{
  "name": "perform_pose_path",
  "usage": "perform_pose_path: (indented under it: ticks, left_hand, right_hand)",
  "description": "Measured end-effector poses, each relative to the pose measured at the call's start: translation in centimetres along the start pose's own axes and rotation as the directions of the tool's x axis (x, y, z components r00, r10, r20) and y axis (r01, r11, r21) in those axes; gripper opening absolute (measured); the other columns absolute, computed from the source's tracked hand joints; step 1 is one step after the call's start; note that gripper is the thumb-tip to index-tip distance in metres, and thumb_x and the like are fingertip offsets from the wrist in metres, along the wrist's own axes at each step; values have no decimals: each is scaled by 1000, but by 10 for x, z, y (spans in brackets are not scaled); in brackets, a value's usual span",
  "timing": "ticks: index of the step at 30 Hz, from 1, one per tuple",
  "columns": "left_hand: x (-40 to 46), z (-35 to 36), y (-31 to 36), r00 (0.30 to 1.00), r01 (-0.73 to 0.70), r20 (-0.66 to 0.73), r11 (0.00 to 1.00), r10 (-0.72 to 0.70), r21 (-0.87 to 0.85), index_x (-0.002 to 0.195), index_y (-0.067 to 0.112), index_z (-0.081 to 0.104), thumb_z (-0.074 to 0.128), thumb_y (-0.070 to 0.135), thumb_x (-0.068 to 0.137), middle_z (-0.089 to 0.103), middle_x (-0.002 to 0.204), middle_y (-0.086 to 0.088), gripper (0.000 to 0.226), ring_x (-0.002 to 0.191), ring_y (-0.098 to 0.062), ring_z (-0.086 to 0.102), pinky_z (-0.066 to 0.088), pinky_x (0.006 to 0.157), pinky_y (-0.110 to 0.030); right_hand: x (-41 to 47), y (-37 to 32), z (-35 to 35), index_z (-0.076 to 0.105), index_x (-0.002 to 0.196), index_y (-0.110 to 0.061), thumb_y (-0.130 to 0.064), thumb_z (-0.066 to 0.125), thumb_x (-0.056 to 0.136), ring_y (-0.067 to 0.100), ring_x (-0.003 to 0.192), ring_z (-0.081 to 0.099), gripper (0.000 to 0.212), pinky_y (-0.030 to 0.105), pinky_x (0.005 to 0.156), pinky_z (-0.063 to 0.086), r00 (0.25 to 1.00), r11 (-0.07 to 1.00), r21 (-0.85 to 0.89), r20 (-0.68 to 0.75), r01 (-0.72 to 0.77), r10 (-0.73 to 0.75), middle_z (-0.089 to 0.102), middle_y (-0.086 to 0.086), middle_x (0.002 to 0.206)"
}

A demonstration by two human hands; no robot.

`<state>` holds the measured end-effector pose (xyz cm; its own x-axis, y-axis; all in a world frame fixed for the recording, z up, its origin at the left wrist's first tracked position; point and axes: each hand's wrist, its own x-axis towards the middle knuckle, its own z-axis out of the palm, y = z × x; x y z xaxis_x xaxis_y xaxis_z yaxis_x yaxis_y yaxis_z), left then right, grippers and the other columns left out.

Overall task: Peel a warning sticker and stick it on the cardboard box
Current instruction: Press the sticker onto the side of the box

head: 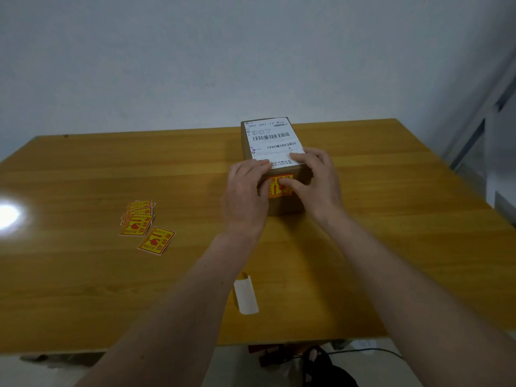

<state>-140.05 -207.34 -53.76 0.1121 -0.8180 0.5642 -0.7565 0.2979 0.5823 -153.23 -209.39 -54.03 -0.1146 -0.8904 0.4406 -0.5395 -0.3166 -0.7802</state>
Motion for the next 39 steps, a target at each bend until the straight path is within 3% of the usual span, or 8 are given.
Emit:
perform_pose_path:
  ticks: [5, 9, 13, 17, 21, 28, 32, 39]
  left_hand:
    - [0, -1, -1, 1000, -12, 14, 1000, 12, 0, 113, 18, 64, 72, 8, 76, 64, 117, 2, 39, 114, -13, 49, 39, 86, -18]
    - [-2, -1, 4, 998, -15, 62, 996, 10, 83, 112, 21, 58, 79, 13, 67, 59, 119, 5, 50, 117, -16, 45, 44, 72, -26]
    - [-1, -1, 5, 998, -26, 58, 990, 18, 140, 110, 23, 57, 79, 15, 67, 59, 116, 6, 49, 115, -15, 44, 43, 63, -25]
    - [-3, -1, 1, 993, -100, 83, 977, 85, 188, 115, 20, 54, 78, 13, 67, 57, 119, 2, 53, 115, -19, 44, 42, 65, -24]
    - [-4, -1, 0, 990, -112, 107, 971, 91, 212, 118, 18, 53, 79, 11, 66, 56, 122, 0, 58, 116, -21, 44, 47, 68, -27]
    - [-2, -4, 3, 988, -96, 140, 967, 64, 234, 118, 19, 51, 79, 14, 67, 53, 122, -3, 58, 117, -21, 42, 42, 67, -24]
    - [2, -6, 3, 988, -86, 142, 970, 55, 227, 113, 20, 53, 79, 16, 67, 54, 119, -2, 53, 114, -20, 42, 40, 69, -24]
    - [5, -4, 0, 995, -81, 62, 989, 74, 123, 106, 19, 60, 65, 19, 83, 60, 113, -1, 24, 110, -21, 45, 42, 68, -27]
  right_hand:
    - [7, 3, -14, 66, 115, -8, -6, 73, 77, 11, 113, 49, 38, 30, 97, 47, 997, 993, 112, 70, -25, 17, 52, 7, 131]
    - [5, 1, -6, 60, 110, -10, -15, 80, 71, 11, 107, 50, 44, 18, 85, 42, 999, 1000, 21, 47, 8, -9, 46, -1, 120]
    - [2, 1, 2, 55, 111, -9, -17, 82, 67, 17, 112, 50, 52, 28, 88, 46, 1000, 997, -75, 4, 30, -29, 45, 3, 123]
    - [-4, 4, 9, 47, 119, -9, -24, 87, 60, 21, 120, 46, 73, 33, 90, 48, 996, 971, -224, 11, 83, -83, 42, 6, 131]
    - [-3, 7, 7, 46, 121, -10, -21, 89, 56, 22, 122, 46, 78, 34, 94, 48, 995, 964, -247, 40, 101, -93, 42, 7, 134]
    - [2, 8, -9, 47, 121, -7, -6, 84, 61, 20, 121, 48, 70, 34, 99, 45, 990, 981, -171, 119, 95, -75, 44, 9, 134]
    - [6, 9, -11, 50, 116, -9, -4, 82, 64, 19, 115, 51, 61, 34, 95, 49, 990, 986, -145, 125, 82, -64, 46, 7, 131]
    - [7, 10, -14, 57, 110, -5, -12, 69, 82, 14, 102, 52, 31, 21, 82, 46, 991, 997, -17, 106, 78, -76, 51, 8, 124]
